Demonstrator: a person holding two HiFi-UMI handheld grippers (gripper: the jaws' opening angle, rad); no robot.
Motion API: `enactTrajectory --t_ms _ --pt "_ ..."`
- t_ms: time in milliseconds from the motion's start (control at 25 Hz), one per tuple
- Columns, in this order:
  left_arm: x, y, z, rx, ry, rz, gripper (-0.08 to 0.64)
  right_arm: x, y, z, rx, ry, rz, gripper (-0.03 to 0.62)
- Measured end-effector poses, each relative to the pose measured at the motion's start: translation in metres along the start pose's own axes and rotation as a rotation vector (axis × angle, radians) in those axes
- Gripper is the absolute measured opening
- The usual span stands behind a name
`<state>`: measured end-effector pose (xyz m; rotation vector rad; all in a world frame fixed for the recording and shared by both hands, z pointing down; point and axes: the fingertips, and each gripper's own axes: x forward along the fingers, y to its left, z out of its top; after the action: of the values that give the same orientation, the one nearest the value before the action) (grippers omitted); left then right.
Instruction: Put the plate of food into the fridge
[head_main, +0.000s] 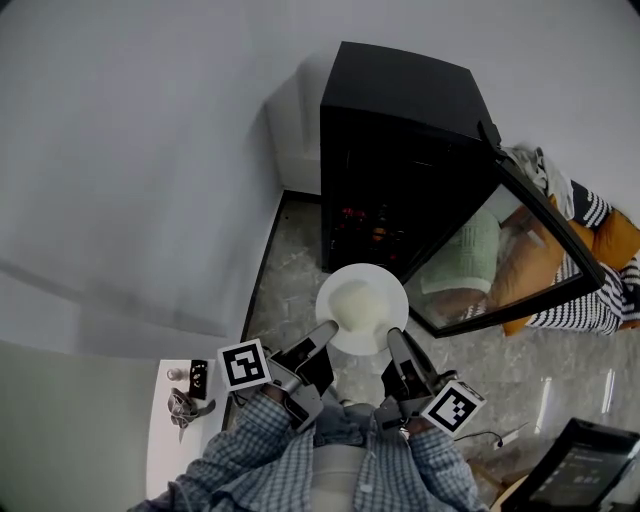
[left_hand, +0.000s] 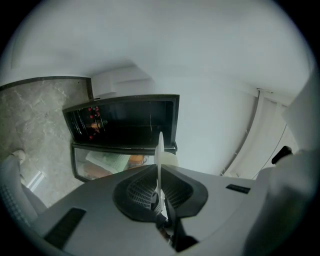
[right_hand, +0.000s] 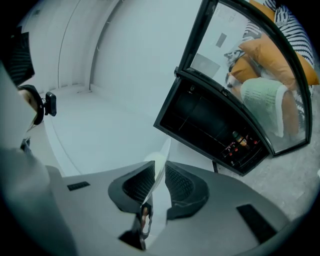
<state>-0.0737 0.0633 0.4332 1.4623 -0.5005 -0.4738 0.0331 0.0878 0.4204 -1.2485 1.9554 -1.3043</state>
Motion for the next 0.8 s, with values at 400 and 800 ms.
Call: enactTrajectory --t_ms 400,800 --pt "0.007 0.000 0.024 -0.018 -0.011 -0.017 0.017 0.025 0.002 0.007 -0.043 0.001 0.005 0.071" --pt "0.023 0.003 0.033 -0.013 0.010 -0.006 0.017 0.034 -0.009 0.016 -0.025 -0.018 -0.002 0.071"
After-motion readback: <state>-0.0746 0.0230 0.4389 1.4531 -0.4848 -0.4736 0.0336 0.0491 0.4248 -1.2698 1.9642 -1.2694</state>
